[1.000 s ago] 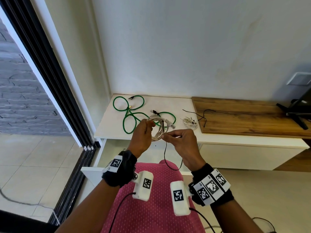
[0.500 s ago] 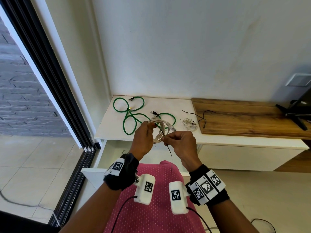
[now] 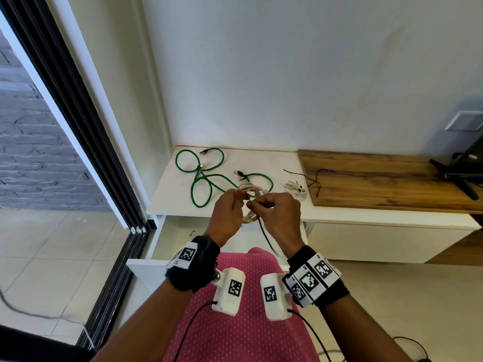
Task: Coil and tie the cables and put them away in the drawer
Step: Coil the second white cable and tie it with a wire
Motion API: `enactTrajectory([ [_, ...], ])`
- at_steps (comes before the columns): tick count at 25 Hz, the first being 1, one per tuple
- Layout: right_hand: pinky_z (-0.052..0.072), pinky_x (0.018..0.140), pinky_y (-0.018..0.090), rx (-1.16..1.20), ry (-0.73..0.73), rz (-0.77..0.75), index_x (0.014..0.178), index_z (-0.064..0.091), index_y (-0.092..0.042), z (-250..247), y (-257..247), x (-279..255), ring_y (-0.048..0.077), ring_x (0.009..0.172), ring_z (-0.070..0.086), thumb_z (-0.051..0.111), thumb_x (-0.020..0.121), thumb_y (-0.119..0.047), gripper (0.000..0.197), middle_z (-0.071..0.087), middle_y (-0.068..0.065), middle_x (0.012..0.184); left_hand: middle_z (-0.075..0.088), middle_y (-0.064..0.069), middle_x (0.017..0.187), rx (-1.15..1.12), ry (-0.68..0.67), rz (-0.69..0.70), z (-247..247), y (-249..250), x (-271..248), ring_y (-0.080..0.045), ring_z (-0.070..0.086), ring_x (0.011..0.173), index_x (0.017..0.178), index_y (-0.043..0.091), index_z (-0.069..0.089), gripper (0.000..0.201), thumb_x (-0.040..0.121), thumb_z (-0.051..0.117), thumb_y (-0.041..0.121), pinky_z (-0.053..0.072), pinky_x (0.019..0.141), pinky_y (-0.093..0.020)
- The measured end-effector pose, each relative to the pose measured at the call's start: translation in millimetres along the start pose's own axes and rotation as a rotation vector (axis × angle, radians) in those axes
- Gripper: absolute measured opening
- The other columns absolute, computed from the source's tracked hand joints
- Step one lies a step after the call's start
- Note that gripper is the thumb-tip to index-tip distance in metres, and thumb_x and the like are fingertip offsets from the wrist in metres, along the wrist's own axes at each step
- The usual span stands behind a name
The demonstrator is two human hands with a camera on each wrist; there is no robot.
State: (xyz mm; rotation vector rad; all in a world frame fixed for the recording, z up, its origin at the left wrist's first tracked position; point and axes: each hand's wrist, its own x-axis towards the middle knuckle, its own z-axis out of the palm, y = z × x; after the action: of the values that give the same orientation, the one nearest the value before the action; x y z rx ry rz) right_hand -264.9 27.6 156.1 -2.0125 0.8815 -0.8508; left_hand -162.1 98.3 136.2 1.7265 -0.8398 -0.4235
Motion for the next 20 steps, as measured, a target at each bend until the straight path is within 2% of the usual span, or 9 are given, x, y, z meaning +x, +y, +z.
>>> enactTrajectory([
  [2, 0.052, 0.065, 0.025, -0.037, 0.020, 0.005, 0.087, 0.078, -0.016, -0.6, 4.0, 2.6, 0.008, 0.066, 0.067, 0.072, 0.084, -0.026, 0.011, 0.074, -0.003, 0.073, 0.051, 0.002, 0.080, -0.087, -0.039, -0.022, -0.7, 2.6, -1.3, -0.007, 0.047, 0.072, 0.106, 0.005, 0.060, 0.028, 0.102, 0.033, 0.012, 0.038, 0.069, -0.021],
  [6, 0.052, 0.064, 0.027, -0.159, -0.066, 0.013, 0.090, 0.077, -0.020, -1.2, 10.3, 5.1, 0.009, 0.070, 0.066, 0.066, 0.088, -0.031, 0.015, 0.074, -0.005, 0.075, 0.045, 0.000, 0.071, -0.187, -0.082, -0.069, -1.9, 6.4, -4.8, -0.010, 0.041, 0.068, 0.088, 0.014, 0.056, 0.028, 0.104, 0.033, 0.018, 0.037, 0.064, -0.022],
  [10, 0.054, 0.065, 0.032, -0.122, -0.095, 0.113, 0.090, 0.077, -0.021, 4.0, 15.9, 6.1, 0.014, 0.070, 0.068, 0.065, 0.088, -0.031, 0.015, 0.073, -0.003, 0.071, 0.054, 0.002, 0.081, -0.329, -0.080, -0.076, 7.1, 9.2, -12.1, -0.007, 0.047, 0.072, 0.110, 0.007, 0.055, 0.024, 0.104, 0.034, 0.018, 0.043, 0.068, -0.020],
  [12, 0.057, 0.068, 0.035, 0.004, -0.081, 0.150, 0.089, 0.077, -0.018, 4.4, 16.7, 5.3, 0.014, 0.065, 0.069, 0.068, 0.087, -0.026, 0.013, 0.072, -0.001, 0.068, 0.054, 0.002, 0.080, -0.338, -0.056, -0.049, 9.5, 10.7, -12.1, -0.003, 0.047, 0.067, 0.109, 0.003, 0.051, 0.021, 0.104, 0.034, 0.016, 0.042, 0.065, -0.018],
  [14, 0.057, 0.068, 0.033, 0.177, -0.110, 0.185, 0.087, 0.076, -0.011, -1.5, 12.0, 4.6, 0.014, 0.061, 0.069, 0.071, 0.085, -0.018, 0.009, 0.072, 0.004, 0.068, 0.053, 0.000, 0.077, -0.319, -0.031, -0.026, 9.8, 9.4, -10.4, -0.003, 0.047, 0.065, 0.103, 0.003, 0.047, 0.019, 0.104, 0.034, 0.016, 0.042, 0.063, -0.018],
  [17, 0.047, 0.052, 0.020, 0.438, -0.244, 0.282, 0.094, 0.071, -0.004, -12.4, 1.5, 3.0, 0.012, 0.053, 0.065, 0.076, 0.078, -0.007, 0.017, 0.072, 0.013, 0.073, 0.055, -0.014, 0.083, -0.290, -0.010, -0.008, 6.3, 0.4, -4.6, -0.020, 0.049, 0.073, 0.098, 0.013, 0.049, 0.017, 0.103, 0.037, 0.023, 0.044, 0.068, -0.037],
  [18, 0.042, 0.047, 0.018, 0.515, -0.299, 0.307, 0.098, 0.069, -0.002, -15.2, -0.1, 2.0, 0.011, 0.048, 0.060, 0.076, 0.078, -0.004, 0.021, 0.071, 0.015, 0.074, 0.055, -0.017, 0.083, -0.292, 0.000, -0.005, 4.3, -2.5, -3.0, -0.022, 0.048, 0.072, 0.095, 0.016, 0.049, 0.016, 0.102, 0.038, 0.025, 0.043, 0.067, -0.039],
  [20, 0.040, 0.044, 0.020, 0.623, -0.418, 0.296, 0.101, 0.068, 0.001, -19.9, -0.3, -0.1, 0.013, 0.045, 0.053, 0.071, 0.081, -0.001, 0.021, 0.070, 0.019, 0.076, 0.057, -0.024, 0.083, -0.290, 0.022, 0.000, 0.3, -4.4, -1.1, -0.024, 0.048, 0.071, 0.091, 0.020, 0.050, 0.014, 0.099, 0.041, 0.028, 0.042, 0.065, -0.039],
])
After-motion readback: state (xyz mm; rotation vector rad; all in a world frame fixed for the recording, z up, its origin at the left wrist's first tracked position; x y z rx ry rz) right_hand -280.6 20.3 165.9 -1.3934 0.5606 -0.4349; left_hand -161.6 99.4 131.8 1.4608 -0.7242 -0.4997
